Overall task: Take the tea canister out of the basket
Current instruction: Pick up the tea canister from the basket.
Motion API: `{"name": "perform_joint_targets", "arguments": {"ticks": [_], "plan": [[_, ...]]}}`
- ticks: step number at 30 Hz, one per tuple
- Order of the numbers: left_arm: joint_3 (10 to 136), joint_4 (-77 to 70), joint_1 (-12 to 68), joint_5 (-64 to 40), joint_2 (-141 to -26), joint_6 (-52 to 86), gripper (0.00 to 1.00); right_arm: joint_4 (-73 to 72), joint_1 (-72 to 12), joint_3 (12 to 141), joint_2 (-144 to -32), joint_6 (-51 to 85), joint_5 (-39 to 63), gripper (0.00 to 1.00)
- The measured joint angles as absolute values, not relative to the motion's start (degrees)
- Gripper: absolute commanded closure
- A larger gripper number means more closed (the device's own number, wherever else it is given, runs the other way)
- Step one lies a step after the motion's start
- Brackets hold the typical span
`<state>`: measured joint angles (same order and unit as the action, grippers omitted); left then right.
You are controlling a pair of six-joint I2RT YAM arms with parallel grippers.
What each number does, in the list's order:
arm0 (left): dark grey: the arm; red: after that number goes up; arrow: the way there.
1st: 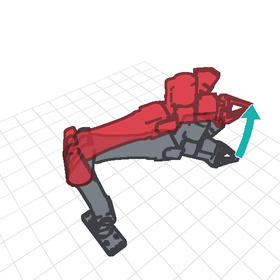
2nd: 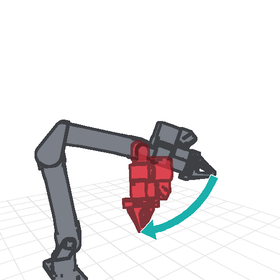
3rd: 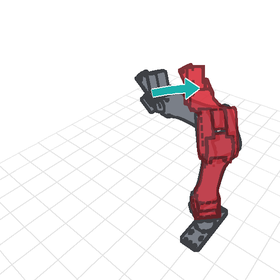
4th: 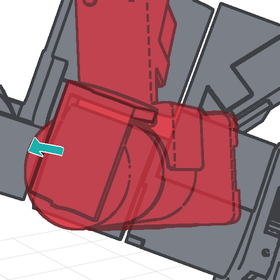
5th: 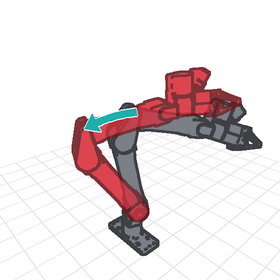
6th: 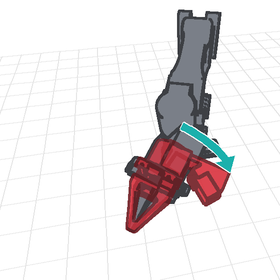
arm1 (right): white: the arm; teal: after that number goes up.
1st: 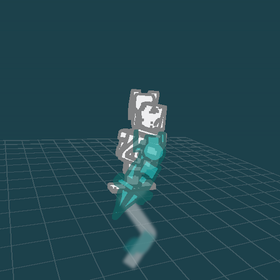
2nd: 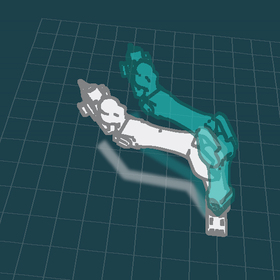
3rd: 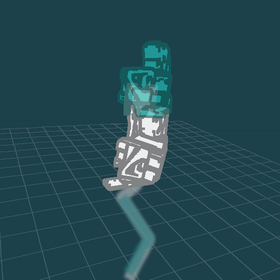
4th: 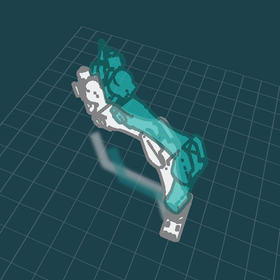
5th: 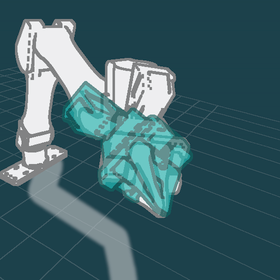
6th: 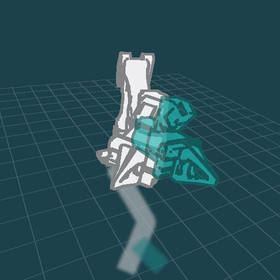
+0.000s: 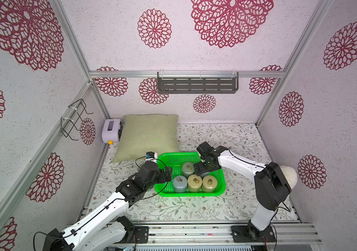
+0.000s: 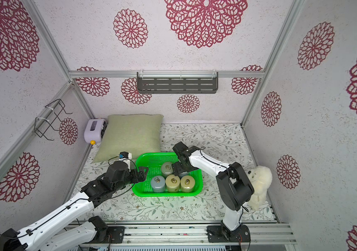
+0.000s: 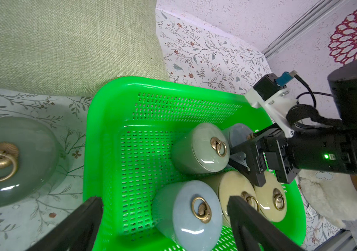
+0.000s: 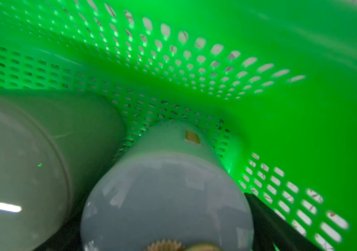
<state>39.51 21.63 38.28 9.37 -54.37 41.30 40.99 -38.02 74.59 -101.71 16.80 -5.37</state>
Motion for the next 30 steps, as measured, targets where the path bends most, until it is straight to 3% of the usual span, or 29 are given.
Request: {"name": "perform_joint_targets", "arguments": {"ticks": [7, 13, 30], "plan": [[39.46, 20.91, 38.33, 7.97, -54.78, 40.27, 0.03, 39.16, -37.93, 75.24, -104.55, 16.1, -5.65, 0.05], [39.46, 20.62, 38.33, 7.6, -55.16, 40.05, 0.03, 38.83, -37.93, 75.26, -104.86, 15.51, -5.45, 0.3], [43.03, 18.94, 38.57, 6.79, -55.13, 42.7, 0.03, 41.45, -37.91, 75.35, -98.3, 16.58, -5.41, 0.31]]}}
